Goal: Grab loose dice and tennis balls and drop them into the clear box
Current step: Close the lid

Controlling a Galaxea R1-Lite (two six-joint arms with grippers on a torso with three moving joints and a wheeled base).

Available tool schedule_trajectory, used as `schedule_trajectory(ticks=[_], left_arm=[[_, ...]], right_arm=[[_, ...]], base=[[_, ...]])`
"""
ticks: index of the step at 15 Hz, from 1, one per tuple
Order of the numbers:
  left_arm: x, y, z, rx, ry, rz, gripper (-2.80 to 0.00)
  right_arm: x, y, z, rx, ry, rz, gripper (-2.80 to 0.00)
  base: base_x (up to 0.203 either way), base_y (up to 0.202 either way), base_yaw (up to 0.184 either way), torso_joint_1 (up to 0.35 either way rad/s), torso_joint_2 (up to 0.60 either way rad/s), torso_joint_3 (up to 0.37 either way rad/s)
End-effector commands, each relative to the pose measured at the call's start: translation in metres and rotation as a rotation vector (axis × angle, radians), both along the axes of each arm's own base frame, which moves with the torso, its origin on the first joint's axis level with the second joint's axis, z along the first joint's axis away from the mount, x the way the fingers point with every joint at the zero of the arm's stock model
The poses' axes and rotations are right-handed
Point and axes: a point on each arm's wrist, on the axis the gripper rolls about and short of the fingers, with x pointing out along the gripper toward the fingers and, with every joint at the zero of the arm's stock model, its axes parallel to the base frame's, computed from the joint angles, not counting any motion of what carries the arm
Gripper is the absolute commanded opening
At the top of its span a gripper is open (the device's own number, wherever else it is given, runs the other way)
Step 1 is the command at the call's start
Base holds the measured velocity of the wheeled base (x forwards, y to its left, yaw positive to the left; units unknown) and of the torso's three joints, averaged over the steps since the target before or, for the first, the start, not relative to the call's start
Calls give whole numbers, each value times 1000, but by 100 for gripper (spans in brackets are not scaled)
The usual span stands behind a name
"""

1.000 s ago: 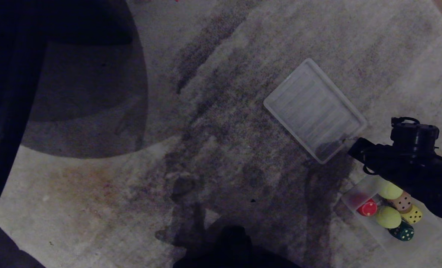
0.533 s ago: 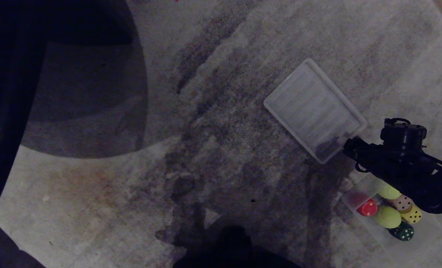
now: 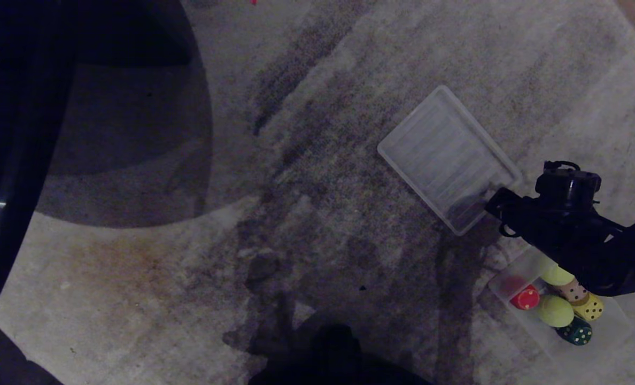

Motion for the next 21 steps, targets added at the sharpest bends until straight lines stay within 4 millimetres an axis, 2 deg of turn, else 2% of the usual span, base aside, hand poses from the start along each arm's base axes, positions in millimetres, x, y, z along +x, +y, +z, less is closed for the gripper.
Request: schedule_trajectory(ticks=[1, 5, 7, 9, 13, 15, 17, 21], left_arm=[[0, 0, 0, -1, 2, 1, -280], [0, 0, 0, -1, 2, 0, -280], [0, 0, 0, -1, 1, 0, -280], [0, 0, 0, -1, 1, 0, -280], [0, 0, 0, -1, 0, 0, -280], [0, 0, 0, -1, 2, 0, -280], [0, 0, 0, -1, 1, 0, -280], [0, 0, 0, -1, 2, 0, -280]], right_arm=[[1, 1, -2, 2, 3, 0, -280], [-2, 0, 3, 2, -10, 0, -280], [-11, -1, 19, 4, -43, -2, -280], [-28, -2, 41, 4, -54, -2, -280], [-87, -7, 86, -3, -22, 0, -280], [-121, -9, 99, -28, -9, 6, -280], [-156, -12, 102, -85, 9, 21, -280], [-223, -17, 87, -249, 32, 64, -280]], base=[[0, 0, 0, 0, 0, 0], [0, 0, 0, 0, 0, 0], [0, 0, 0, 0, 0, 0], [0, 0, 0, 0, 0, 0], [0, 0, 0, 0, 0, 0], [0, 0, 0, 0, 0, 0], [0, 0, 0, 0, 0, 0], [0, 0, 0, 0, 0, 0]])
